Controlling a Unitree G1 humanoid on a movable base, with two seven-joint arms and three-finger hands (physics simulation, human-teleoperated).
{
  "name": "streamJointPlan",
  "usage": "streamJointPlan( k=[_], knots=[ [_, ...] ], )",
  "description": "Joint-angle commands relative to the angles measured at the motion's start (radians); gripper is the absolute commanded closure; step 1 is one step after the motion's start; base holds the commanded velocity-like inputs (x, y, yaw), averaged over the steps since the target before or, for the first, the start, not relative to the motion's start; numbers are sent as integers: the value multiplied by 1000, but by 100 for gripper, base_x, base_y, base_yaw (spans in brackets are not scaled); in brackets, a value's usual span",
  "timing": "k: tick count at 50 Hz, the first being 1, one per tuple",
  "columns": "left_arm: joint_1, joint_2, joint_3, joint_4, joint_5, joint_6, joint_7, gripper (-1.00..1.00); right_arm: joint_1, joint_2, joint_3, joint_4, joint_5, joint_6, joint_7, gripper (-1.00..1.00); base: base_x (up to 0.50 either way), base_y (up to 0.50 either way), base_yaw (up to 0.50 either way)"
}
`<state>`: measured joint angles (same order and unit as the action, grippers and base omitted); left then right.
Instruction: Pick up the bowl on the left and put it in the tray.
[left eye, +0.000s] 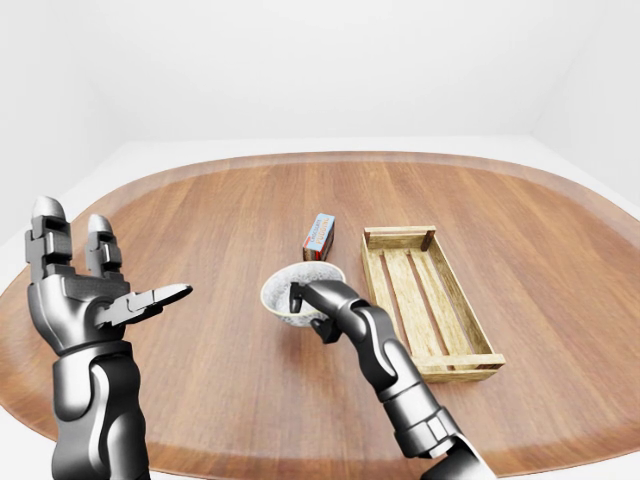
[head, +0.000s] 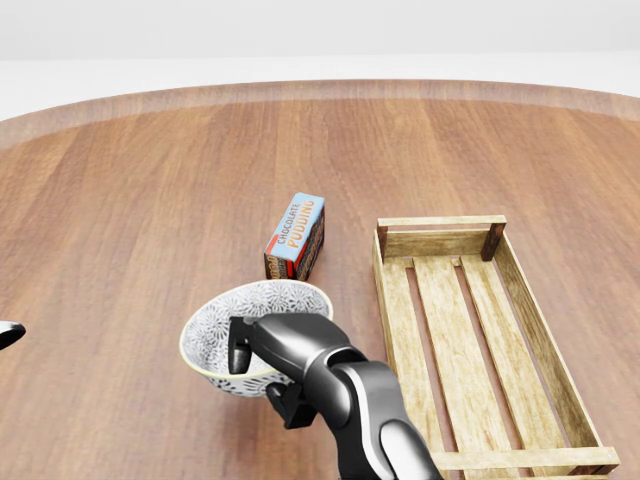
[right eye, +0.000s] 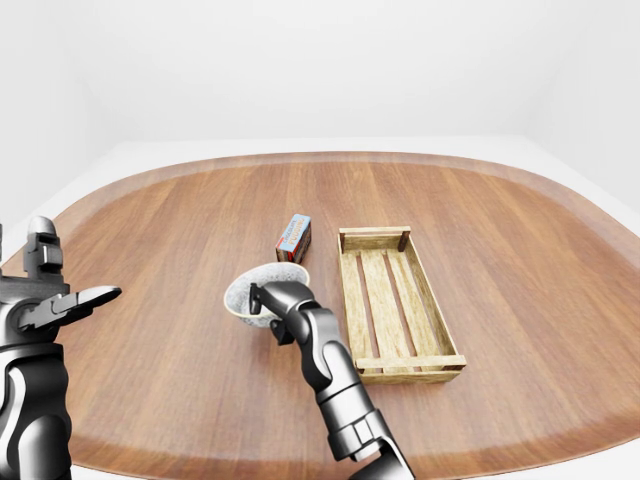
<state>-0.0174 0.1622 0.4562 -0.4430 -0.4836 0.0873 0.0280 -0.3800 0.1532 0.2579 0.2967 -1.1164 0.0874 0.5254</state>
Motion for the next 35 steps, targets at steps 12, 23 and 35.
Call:
streamJointPlan(
  k=[12,23,35],
  knots=[
    [0,4,9,3,-7,0,-1,-100,4,-57,-75,-338,-120,0,173,100,0,0,0],
    [0,4,8,-1,-6,0,1,-100,21,-126,-141,-491,-172,0,173,100,0,0,0],
    [-2,2,4,13,1,0,-3,-100,78,-179,-202,-560,-188,0,173,100,0,0,0]
  ],
)
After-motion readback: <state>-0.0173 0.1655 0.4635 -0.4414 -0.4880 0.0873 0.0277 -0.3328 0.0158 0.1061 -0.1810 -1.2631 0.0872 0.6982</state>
